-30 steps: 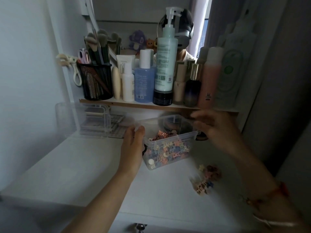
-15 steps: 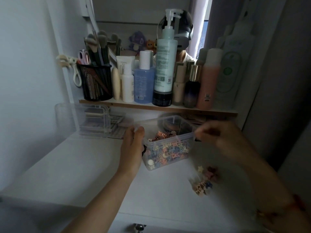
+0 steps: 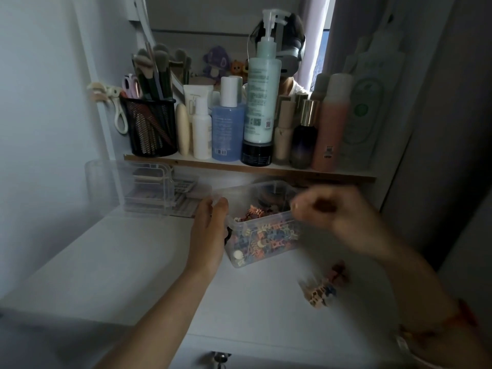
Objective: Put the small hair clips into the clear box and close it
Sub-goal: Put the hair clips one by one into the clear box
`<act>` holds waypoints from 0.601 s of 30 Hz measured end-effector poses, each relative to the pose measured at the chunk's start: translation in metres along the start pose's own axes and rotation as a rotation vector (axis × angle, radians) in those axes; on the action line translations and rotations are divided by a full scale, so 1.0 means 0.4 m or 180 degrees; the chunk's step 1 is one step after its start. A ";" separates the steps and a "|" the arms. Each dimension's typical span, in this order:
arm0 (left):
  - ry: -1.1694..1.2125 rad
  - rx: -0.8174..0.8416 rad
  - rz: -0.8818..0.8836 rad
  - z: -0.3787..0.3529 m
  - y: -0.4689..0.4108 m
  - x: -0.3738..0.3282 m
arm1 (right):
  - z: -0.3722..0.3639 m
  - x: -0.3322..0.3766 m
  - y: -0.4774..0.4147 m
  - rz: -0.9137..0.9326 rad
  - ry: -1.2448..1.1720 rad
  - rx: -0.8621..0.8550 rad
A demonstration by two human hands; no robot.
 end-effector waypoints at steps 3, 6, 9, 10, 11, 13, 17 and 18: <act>0.0002 -0.0004 -0.0013 0.001 -0.002 0.003 | -0.010 0.025 -0.038 0.0233 0.0132 -0.0780; 0.0006 -0.0015 -0.0003 0.003 -0.002 0.005 | 0.000 -0.011 -0.038 0.0025 0.0515 -0.1082; 0.0016 0.0004 -0.0014 0.001 -0.002 0.003 | 0.043 -0.080 -0.006 -0.0581 0.0763 -0.0673; 0.0017 0.0023 -0.0014 -0.001 -0.003 0.002 | 0.053 -0.107 0.003 -0.0801 0.0984 -0.0370; 0.0009 0.0044 -0.0008 -0.004 -0.002 0.002 | 0.058 -0.131 0.012 -0.0964 0.1228 -0.0052; -0.0007 0.0043 -0.0021 0.000 -0.005 0.002 | 0.050 -0.160 0.016 -0.1069 0.1665 0.0463; -0.0066 0.0055 -0.0011 -0.001 0.000 0.004 | 0.044 -0.185 0.020 -0.1165 0.1930 0.0597; -0.0082 0.0062 -0.0005 -0.001 0.000 0.002 | 0.043 -0.181 0.020 -0.1141 0.1906 0.0582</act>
Point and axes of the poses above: each hand's wrist, its own y-axis away from the middle knuckle, its own z-axis out of the back of the hand, x = y × z, the point moved 1 cm from there along -y, towards the middle knuckle, and after that the axes turned 11 degrees about -z, right-handed, at the moved point
